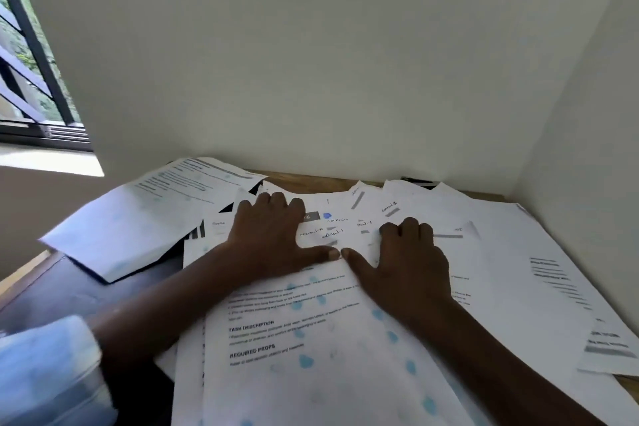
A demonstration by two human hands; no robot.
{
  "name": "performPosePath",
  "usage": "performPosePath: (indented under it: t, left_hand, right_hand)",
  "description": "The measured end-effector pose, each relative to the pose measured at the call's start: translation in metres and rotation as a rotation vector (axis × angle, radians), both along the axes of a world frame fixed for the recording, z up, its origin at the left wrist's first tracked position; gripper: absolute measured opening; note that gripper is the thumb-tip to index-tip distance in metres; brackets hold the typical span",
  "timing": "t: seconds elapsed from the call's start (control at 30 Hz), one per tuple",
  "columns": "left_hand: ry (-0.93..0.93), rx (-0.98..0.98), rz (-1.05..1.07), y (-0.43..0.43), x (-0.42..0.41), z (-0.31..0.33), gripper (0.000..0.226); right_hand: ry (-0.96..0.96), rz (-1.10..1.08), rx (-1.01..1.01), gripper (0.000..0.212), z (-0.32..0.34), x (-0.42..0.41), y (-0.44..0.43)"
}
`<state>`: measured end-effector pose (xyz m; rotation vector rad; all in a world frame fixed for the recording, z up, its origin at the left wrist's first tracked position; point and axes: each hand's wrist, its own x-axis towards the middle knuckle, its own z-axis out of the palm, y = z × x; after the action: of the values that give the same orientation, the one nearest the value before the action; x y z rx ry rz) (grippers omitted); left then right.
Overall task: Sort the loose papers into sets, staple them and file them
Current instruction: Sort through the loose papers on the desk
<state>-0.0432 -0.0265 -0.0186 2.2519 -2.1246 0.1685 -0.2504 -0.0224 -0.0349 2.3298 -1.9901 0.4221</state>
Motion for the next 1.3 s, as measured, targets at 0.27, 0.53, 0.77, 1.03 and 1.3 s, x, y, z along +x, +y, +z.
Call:
performPosePath:
  t: [0.27,0.53,0.77,1.03,1.3]
  left_hand:
    - [0.079,-0.005,-0.04,-0.012,0.009,-0.007,0.103]
    - [0.324,-0.185,-0.224,-0.009,0.015,-0.009,0.08]
    - [0.521,-0.311,-0.476,-0.005,0.028,-0.002,0.031]
    - [0.882,-0.265,-0.407,-0.002,0.028,0.002,0.029]
    - [0.883,-0.2,-0.478,-0.004,0.039,0.009,0.036]
  right_hand:
    - [-0.051,-0.072,0.019,0.088,0.001,-0.001,-0.001]
    - [-0.336,-0.075,-0.034,0.074,-0.003,-0.007,-0.004]
    - [-0.739,0.035,-0.012,0.026,-0.002,-0.017,-0.01]
    - [-0.944,0.232,0.0,0.03,-0.006,-0.021,-0.015]
    - [-1.094,0.245,0.081,0.032,-0.009,-0.025,-0.025]
